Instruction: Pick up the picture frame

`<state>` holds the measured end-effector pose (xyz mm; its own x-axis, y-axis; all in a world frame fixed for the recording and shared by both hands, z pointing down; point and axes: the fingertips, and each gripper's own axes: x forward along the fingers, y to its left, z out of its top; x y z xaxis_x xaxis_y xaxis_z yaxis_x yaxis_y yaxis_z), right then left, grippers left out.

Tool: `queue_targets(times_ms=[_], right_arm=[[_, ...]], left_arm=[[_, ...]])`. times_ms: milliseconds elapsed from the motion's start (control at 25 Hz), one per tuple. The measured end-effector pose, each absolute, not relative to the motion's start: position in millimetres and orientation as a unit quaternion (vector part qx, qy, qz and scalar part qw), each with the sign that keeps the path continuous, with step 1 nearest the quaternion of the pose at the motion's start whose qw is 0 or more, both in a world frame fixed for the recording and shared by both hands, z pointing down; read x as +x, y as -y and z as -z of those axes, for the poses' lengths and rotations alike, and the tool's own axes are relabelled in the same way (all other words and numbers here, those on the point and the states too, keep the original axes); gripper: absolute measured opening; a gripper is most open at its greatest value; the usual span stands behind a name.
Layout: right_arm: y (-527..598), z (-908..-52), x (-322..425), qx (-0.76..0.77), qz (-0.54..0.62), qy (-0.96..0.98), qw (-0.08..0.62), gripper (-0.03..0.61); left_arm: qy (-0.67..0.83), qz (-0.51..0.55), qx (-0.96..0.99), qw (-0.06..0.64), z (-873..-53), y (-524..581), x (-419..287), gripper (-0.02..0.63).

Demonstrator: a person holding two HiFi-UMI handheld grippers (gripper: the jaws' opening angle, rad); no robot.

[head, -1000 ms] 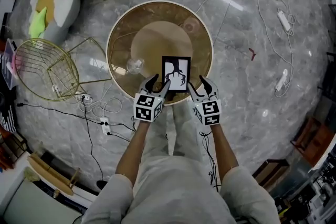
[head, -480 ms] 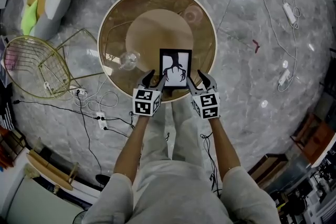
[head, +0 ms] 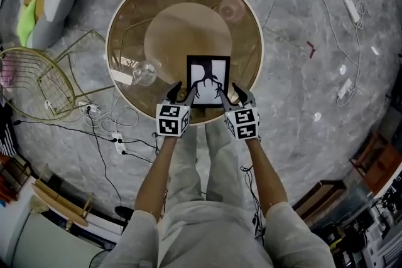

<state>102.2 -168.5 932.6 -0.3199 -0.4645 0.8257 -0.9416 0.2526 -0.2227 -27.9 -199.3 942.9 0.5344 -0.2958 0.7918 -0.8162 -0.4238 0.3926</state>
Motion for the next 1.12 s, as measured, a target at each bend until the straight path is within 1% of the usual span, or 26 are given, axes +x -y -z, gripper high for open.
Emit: queue_targets(times_ms=[280, 600, 840, 1120], right_arm=[[161, -956, 105, 0.484, -0.382, 0.713, 0.334, 0.154], [161, -961, 104, 0.486, -0.385, 0.708, 0.338, 0.099], [164, -964, 106, 0.493, -0.398, 0.697, 0.335, 0.101], [165, -956, 106, 0.499, -0.402, 0.693, 0.33, 0.092]], left_arm=[[0.358, -0.333, 0.771, 0.408, -964, 190, -28, 0.175], [0.357, -0.342, 0.769, 0.406, -971, 192, -25, 0.127], [0.352, -0.343, 0.77, 0.406, -973, 194, -21, 0.092], [0.355, -0.339, 0.767, 0.413, -968, 192, -22, 0.084]])
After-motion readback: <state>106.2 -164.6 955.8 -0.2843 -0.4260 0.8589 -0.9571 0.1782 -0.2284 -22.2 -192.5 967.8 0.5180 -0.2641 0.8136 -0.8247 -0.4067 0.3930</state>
